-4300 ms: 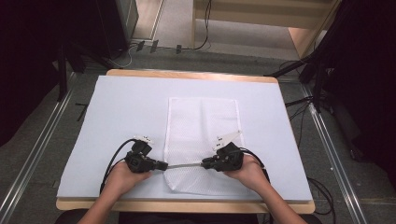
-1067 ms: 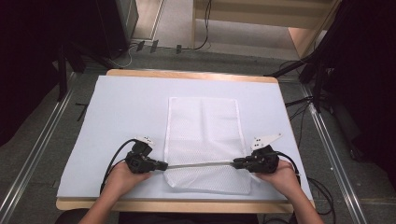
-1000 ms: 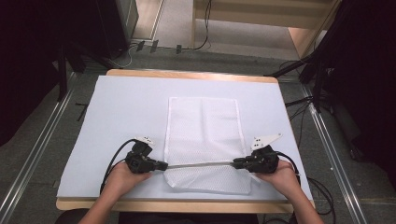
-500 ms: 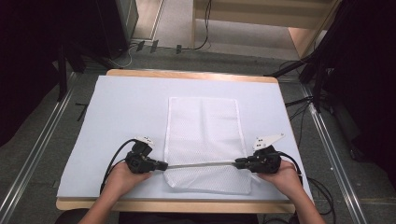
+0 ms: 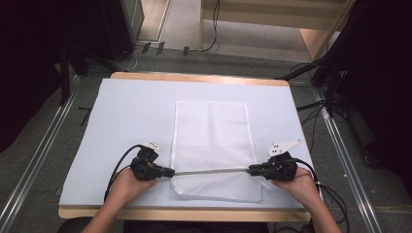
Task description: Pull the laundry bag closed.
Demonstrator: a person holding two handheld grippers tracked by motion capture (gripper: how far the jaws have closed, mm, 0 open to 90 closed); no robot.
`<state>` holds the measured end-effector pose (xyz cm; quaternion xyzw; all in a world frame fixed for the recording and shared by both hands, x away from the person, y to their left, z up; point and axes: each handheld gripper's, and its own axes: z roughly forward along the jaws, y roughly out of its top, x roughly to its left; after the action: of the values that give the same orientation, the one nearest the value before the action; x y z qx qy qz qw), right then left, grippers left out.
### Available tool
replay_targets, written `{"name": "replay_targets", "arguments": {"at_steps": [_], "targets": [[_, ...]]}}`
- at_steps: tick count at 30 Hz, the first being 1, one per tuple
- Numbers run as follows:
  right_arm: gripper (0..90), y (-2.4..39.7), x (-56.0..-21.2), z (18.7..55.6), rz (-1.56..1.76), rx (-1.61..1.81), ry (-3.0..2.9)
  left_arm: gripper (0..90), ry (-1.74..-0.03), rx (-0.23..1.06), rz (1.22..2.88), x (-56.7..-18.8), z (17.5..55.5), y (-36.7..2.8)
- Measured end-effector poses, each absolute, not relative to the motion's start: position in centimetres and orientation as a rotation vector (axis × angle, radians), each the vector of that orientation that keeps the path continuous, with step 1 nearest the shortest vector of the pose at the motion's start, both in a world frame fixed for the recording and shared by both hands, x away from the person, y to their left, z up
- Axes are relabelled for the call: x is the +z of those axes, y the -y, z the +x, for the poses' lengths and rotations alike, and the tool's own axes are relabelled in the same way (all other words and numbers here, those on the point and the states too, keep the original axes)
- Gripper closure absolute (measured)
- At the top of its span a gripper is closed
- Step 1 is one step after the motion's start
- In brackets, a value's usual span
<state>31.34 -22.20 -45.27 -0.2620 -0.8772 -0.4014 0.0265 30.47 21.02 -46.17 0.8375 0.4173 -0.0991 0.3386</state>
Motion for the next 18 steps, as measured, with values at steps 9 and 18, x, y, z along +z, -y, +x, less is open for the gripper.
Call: {"name": "replay_targets", "arguments": {"at_steps": [9,18], "targets": [[82.9,23.2,-45.4,31.3,-0.843,-1.233,2.704,90.0,-1.086,-0.258,2.181,-46.2,30.5,-21.0],[82.9,23.6,-45.5,31.3,-0.834,-1.236,2.699,90.0,-1.086,-0.259,2.18,-46.2,30.5,-21.0]]}}
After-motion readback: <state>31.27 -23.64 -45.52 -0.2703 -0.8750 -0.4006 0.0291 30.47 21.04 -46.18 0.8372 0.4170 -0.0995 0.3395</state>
